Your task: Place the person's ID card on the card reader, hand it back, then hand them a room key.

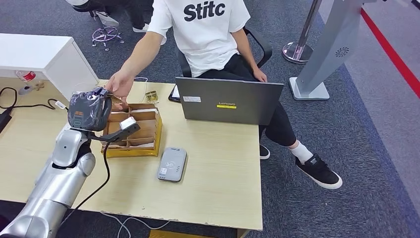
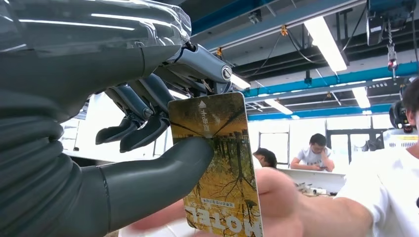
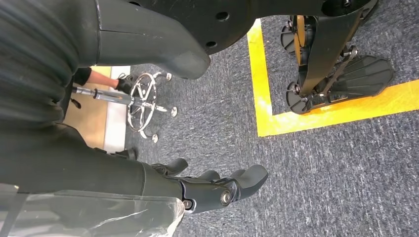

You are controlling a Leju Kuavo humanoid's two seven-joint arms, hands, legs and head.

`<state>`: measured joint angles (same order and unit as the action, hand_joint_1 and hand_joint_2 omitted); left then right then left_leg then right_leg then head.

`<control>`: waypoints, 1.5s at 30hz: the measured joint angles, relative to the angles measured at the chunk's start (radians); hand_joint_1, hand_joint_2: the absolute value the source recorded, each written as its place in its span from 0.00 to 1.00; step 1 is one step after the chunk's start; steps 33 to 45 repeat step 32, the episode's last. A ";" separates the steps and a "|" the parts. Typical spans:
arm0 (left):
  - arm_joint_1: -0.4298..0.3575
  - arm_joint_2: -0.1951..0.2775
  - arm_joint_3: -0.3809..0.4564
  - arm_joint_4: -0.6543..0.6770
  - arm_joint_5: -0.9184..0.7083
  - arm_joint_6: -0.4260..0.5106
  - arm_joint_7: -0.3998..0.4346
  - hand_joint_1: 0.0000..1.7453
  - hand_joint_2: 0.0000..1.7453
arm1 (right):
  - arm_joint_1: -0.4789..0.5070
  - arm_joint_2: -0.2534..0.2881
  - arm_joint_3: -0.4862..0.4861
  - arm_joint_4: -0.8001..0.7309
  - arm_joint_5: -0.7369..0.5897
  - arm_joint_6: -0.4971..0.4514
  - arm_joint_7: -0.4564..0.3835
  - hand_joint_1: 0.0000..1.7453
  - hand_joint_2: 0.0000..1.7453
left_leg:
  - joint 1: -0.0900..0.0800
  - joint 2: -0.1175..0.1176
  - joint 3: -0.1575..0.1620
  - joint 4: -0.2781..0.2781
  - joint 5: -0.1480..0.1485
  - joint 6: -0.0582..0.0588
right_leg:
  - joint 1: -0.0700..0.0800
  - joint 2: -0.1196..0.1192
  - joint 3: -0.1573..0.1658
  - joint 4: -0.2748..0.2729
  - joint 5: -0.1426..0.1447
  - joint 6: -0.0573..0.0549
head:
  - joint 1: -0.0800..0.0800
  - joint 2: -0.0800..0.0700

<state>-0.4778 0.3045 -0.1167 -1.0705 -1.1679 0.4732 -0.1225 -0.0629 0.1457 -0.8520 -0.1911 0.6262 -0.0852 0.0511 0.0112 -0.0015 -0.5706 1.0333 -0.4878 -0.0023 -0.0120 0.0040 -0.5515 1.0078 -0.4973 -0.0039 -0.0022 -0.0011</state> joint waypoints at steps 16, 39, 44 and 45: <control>0.009 0.003 0.001 -0.001 0.020 0.060 -0.013 0.00 1.00 | -0.001 0.000 0.000 0.000 0.000 -0.004 0.012 0.00 1.00 | 0.000 0.001 -0.001 0.000 0.000 0.000 | 0.000 0.001 -0.001 0.000 0.000 0.000 | 0.000 0.000; 0.693 -0.472 0.408 -0.951 0.982 0.169 -0.583 0.00 1.00 | 0.021 0.008 -0.039 0.002 0.025 -0.125 0.071 0.00 1.00 | -0.002 0.007 0.000 0.000 -0.011 0.005 | -0.001 0.007 0.000 -0.003 -0.006 0.006 | 0.002 0.000; 0.693 -0.472 0.408 -0.951 0.982 0.169 -0.583 0.00 1.00 | 0.021 0.008 -0.039 0.002 0.025 -0.125 0.071 0.00 1.00 | -0.002 0.007 0.000 0.000 -0.011 0.005 | -0.001 0.007 0.000 -0.003 -0.006 0.006 | 0.002 0.000; 0.693 -0.472 0.408 -0.951 0.982 0.169 -0.583 0.00 1.00 | 0.021 0.008 -0.039 0.002 0.025 -0.125 0.071 0.00 1.00 | -0.002 0.007 0.000 0.000 -0.011 0.005 | -0.001 0.007 0.000 -0.003 -0.006 0.006 | 0.002 0.000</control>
